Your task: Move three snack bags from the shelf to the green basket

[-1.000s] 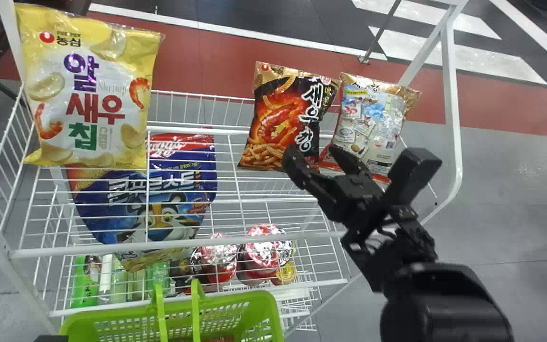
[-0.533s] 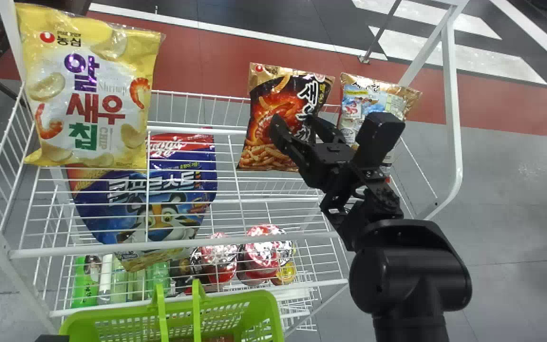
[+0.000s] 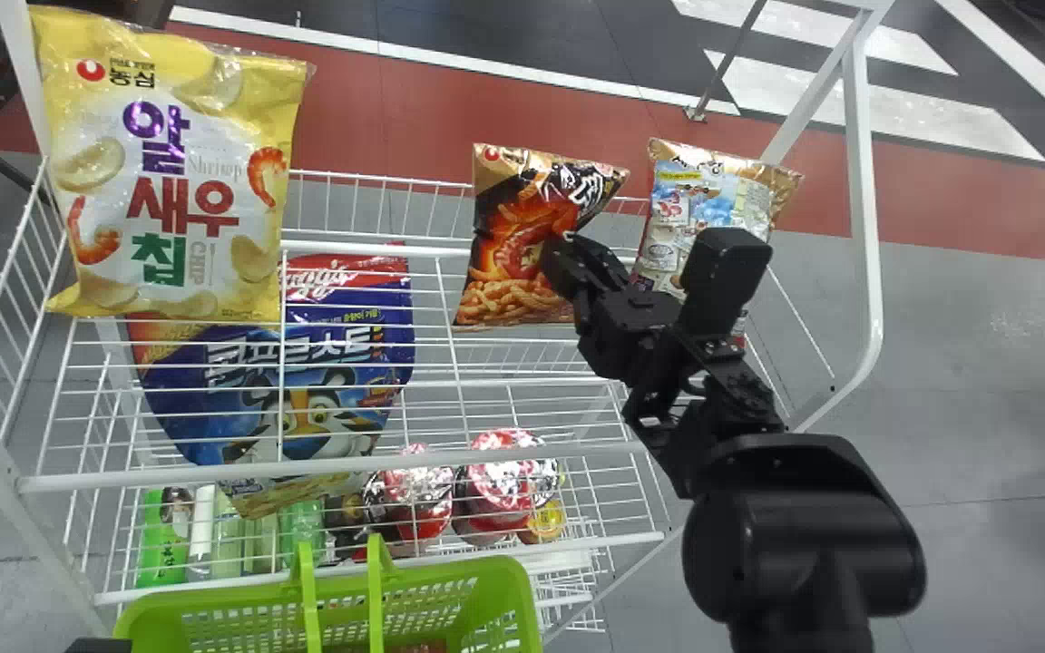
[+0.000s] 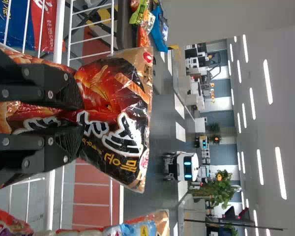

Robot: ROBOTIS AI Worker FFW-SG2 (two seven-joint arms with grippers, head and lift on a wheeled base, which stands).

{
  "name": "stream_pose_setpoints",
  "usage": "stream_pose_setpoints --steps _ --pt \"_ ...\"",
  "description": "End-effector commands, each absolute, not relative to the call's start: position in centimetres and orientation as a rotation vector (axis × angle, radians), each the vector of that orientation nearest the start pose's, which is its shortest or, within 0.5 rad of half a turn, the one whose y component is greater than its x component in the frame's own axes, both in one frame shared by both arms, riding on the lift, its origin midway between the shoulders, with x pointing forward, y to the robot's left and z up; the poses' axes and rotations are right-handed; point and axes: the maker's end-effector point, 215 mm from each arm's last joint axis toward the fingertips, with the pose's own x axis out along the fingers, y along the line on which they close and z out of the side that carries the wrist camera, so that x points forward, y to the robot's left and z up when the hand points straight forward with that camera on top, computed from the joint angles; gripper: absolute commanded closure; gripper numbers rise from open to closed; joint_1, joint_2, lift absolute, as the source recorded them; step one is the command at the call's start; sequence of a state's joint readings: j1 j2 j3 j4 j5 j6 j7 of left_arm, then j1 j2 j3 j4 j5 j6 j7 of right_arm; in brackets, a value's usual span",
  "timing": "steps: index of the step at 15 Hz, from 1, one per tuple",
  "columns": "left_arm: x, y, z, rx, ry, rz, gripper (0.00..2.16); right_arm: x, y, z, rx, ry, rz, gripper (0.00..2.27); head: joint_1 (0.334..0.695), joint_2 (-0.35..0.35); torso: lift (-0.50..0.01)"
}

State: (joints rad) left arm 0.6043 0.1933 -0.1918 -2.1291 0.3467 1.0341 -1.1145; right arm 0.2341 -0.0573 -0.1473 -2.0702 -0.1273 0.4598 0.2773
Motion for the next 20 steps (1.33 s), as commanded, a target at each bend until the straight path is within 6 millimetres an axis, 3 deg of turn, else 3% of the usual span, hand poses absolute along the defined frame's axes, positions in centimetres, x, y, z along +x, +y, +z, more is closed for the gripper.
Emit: stream_pose_setpoints --steps 1,3,5,9,11,13,14,20 --pt "12.9 -3.1 -42.5 -0.774 0.966 -1.361 1.57 48.5 -24.9 -29.2 0.087 0.151 0.216 2.22 0.695 -0.35 -0.048" --pt "13.1 -3.2 -42.4 -0.775 0.962 -1.361 1.57 44.6 -24.3 -28.6 0.14 0.24 0.281 2.22 0.695 -0.35 -0.048" --pt "13.2 -3.3 -42.4 -0.781 0.961 -1.363 1.57 39.5 -23.8 -29.8 0.212 0.376 0.347 2.22 0.695 -0.35 -0.048" --pt "13.3 -3.3 -42.4 -0.779 0.96 -1.363 1.57 29.6 -21.8 -33.5 0.372 0.673 0.444 2.22 0.695 -0.35 -0.048" --pt "13.4 -3.3 -42.4 -0.778 0.958 -1.364 1.57 24.4 -22.0 -35.8 0.433 0.873 0.421 2.22 0.695 -0.35 -0.048" --pt "13.4 -3.3 -42.4 -0.778 0.958 -1.364 1.57 24.5 -22.9 -35.4 0.417 0.863 0.401 2.22 0.695 -0.35 -0.048" --pt "13.3 -3.4 -42.4 -0.778 0.958 -1.364 1.57 24.2 -22.8 -36.3 0.432 0.883 0.4 2.22 0.695 -0.35 -0.048" --pt "13.3 -3.3 -42.5 -0.781 0.96 -1.364 1.57 19.6 -15.9 -45.6 0.656 1.141 0.526 2.22 0.695 -0.35 -0.048"
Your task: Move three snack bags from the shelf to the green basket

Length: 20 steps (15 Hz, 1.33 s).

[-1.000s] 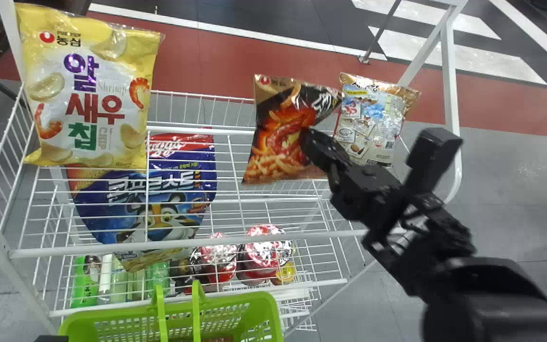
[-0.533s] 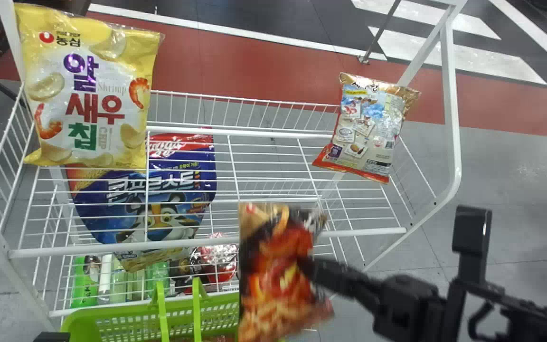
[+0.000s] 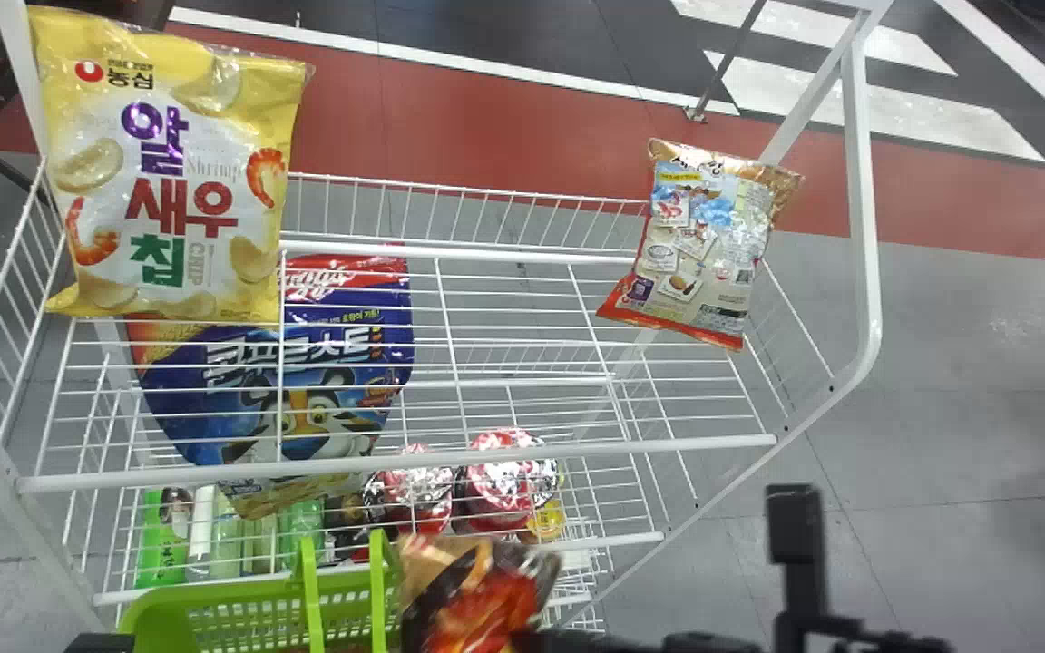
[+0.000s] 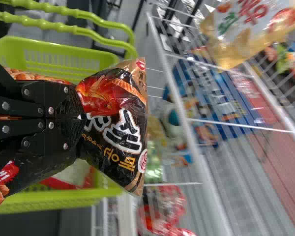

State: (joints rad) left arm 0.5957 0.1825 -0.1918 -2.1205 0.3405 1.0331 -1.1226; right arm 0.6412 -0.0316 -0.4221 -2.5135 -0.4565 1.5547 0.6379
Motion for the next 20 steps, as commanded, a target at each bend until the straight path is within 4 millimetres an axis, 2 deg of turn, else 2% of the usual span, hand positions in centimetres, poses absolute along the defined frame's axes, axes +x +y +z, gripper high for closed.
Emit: stream_pose_setpoints --steps 1,3,4,5,6,7,8,10,12,13,15,16,17,18,19,20 --pt "13.3 -3.4 -42.4 -0.78 0.957 -1.365 1.57 19.3 -15.0 -46.4 0.663 1.166 0.539 2.22 0.695 -0.35 -0.048" --pt "13.2 -3.3 -42.4 -0.78 0.959 -1.364 1.57 18.7 -13.8 -47.9 0.659 1.211 0.552 2.22 0.695 -0.35 -0.048" --pt "13.2 -3.4 -42.4 -0.778 0.958 -1.363 1.57 18.5 -13.5 -48.5 0.654 1.224 0.547 2.09 0.695 -0.35 -0.048" --pt "13.2 -3.4 -42.3 -0.779 0.957 -1.365 1.57 19.0 -13.8 -49.1 0.623 1.216 0.53 1.75 0.695 -0.35 -0.048" --pt "13.2 -3.4 -42.3 -0.779 0.957 -1.365 1.57 19.5 -14.2 -49.3 0.6 1.202 0.517 1.07 0.695 -0.35 -0.048" --pt "13.1 -3.4 -42.3 -0.782 0.958 -1.367 1.57 20.0 -14.4 -49.1 0.583 1.188 0.516 0.09 0.695 -0.35 -0.048" --pt "13.1 -3.4 -42.3 -0.783 0.957 -1.368 1.57 20.3 -14.9 -48.6 0.562 1.174 0.509 0.0 0.695 -0.35 -0.048" --pt "13.1 -3.4 -42.3 -0.783 0.957 -1.368 1.57 21.7 -15.5 -47.3 0.52 1.112 0.504 0.03 0.695 -0.35 -0.048" --pt "13.1 -3.4 -42.3 -0.782 0.954 -1.369 1.57 23.9 -15.8 -44.6 0.475 0.988 0.52 0.06 0.695 -0.35 -0.048" --pt "13.1 -3.4 -42.3 -0.782 0.954 -1.369 1.57 26.1 -16.3 -42.1 0.434 0.852 0.53 0.06 0.695 -0.35 -0.048" --pt "13.1 -3.3 -42.3 -0.781 0.951 -1.371 1.57 30.9 -17.8 -34.6 0.385 0.504 0.543 0.07 0.695 -0.35 -0.048" --pt "13.1 -3.3 -42.3 -0.777 0.944 -1.371 1.57 32.5 -18.9 -31.7 0.384 0.366 0.527 0.08 0.695 -0.35 -0.048" --pt "13.1 -3.3 -42.2 -0.776 0.939 -1.372 1.57 34.0 -20.6 -30.3 0.359 0.275 0.475 0.08 0.695 -0.35 -0.048" --pt "13.1 -3.4 -42.1 -0.776 0.937 -1.371 1.57 35.6 -23.2 -28.9 0.307 0.169 0.393 0.08 0.695 -0.35 -0.048" --pt "13.1 -3.3 -42.1 -0.77 0.934 -1.371 1.57 37.2 -26.4 -26.7 0.226 0.002 0.283 0.08 0.695 -0.35 -0.048" --pt "13.0 -3.3 -42.0 -0.769 0.935 -1.371 1.57 38.6 -28.8 -26.1 0.142 -0.083 0.177 0.08 0.695 -0.35 -0.048"
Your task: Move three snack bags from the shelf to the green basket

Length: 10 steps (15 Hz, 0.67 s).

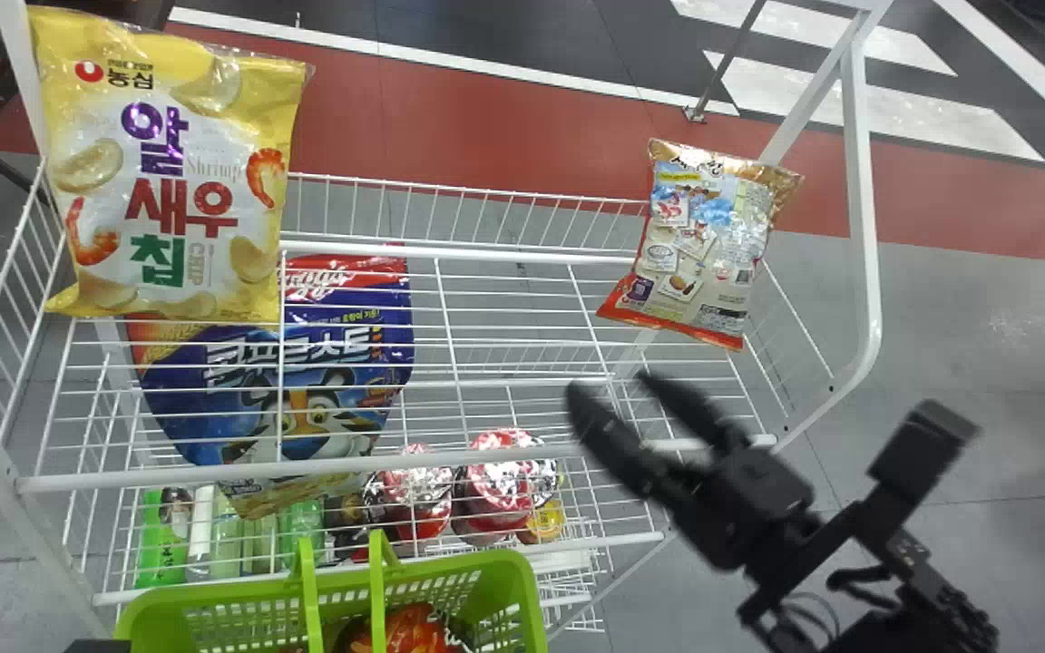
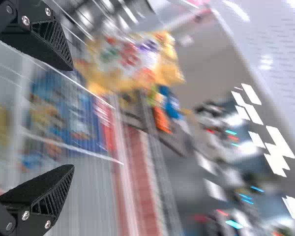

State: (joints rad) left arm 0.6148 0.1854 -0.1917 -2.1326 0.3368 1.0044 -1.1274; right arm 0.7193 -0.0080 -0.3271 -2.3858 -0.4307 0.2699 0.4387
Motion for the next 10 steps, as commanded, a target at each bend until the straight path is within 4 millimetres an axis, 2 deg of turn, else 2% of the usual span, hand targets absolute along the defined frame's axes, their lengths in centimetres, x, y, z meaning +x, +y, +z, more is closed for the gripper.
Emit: stream_pose_setpoints --steps 1,4,6,10 --pt "13.0 -3.3 -42.1 -0.768 0.935 -1.37 1.57 39.9 -30.3 -26.7 0.098 -0.103 0.103 0.08 0.695 -0.35 -0.048" --pt "13.0 -3.4 -42.1 -0.759 0.936 -1.369 1.57 45.4 -33.7 -30.2 0.087 0.0 -0.014 0.08 0.695 -0.35 -0.048" --pt "13.0 -3.3 -42.1 -0.748 0.937 -1.369 1.57 48.4 -35.4 -31.2 0.088 0.062 -0.048 0.08 0.695 -0.35 -0.048" --pt "12.9 -3.1 -42.1 -0.739 0.943 -1.37 1.57 51.7 -39.3 -32.7 0.073 0.146 -0.161 0.08 0.695 -0.35 -0.048"
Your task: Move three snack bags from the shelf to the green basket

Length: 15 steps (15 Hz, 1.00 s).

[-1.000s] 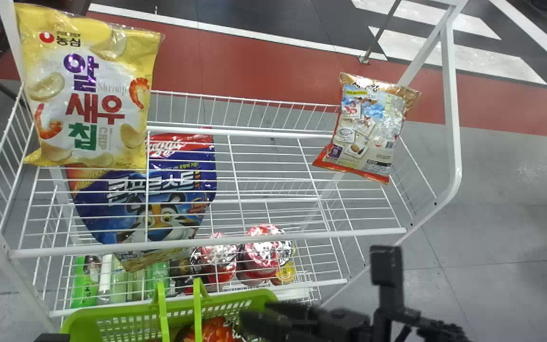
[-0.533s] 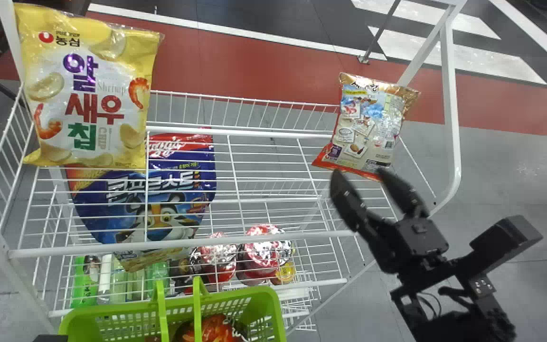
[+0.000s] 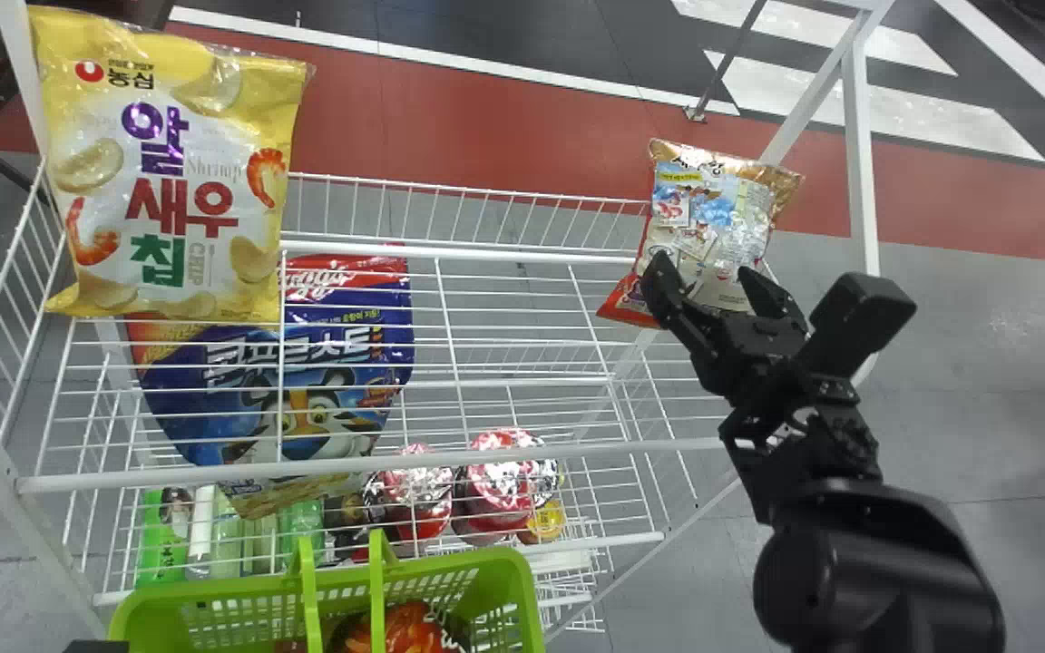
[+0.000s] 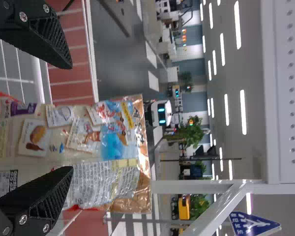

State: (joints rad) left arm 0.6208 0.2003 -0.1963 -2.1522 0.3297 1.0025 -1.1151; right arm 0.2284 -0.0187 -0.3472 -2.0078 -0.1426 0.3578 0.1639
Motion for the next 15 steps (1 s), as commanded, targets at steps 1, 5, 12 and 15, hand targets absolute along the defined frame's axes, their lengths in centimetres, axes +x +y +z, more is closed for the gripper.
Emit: stream_pose_setpoints --steps 1,5,12,15 --pt "12.9 -3.1 -42.1 -0.737 0.94 -1.371 1.57 52.0 -40.2 -33.0 0.075 0.161 -0.185 0.08 0.695 -0.35 -0.048" --pt "12.9 -3.0 -42.1 -0.736 0.943 -1.375 1.57 52.2 -40.1 -35.7 0.077 0.247 -0.157 1.19 0.695 -0.35 -0.048" --pt "12.9 -3.1 -42.1 -0.74 0.942 -1.371 1.57 50.9 -38.1 -33.7 0.067 0.226 -0.057 2.22 0.695 -0.35 -0.048" --pt "12.9 -3.1 -42.1 -0.737 0.939 -1.37 1.57 47.2 -34.7 -31.5 0.078 0.251 0.037 2.22 0.695 -0.35 -0.048"
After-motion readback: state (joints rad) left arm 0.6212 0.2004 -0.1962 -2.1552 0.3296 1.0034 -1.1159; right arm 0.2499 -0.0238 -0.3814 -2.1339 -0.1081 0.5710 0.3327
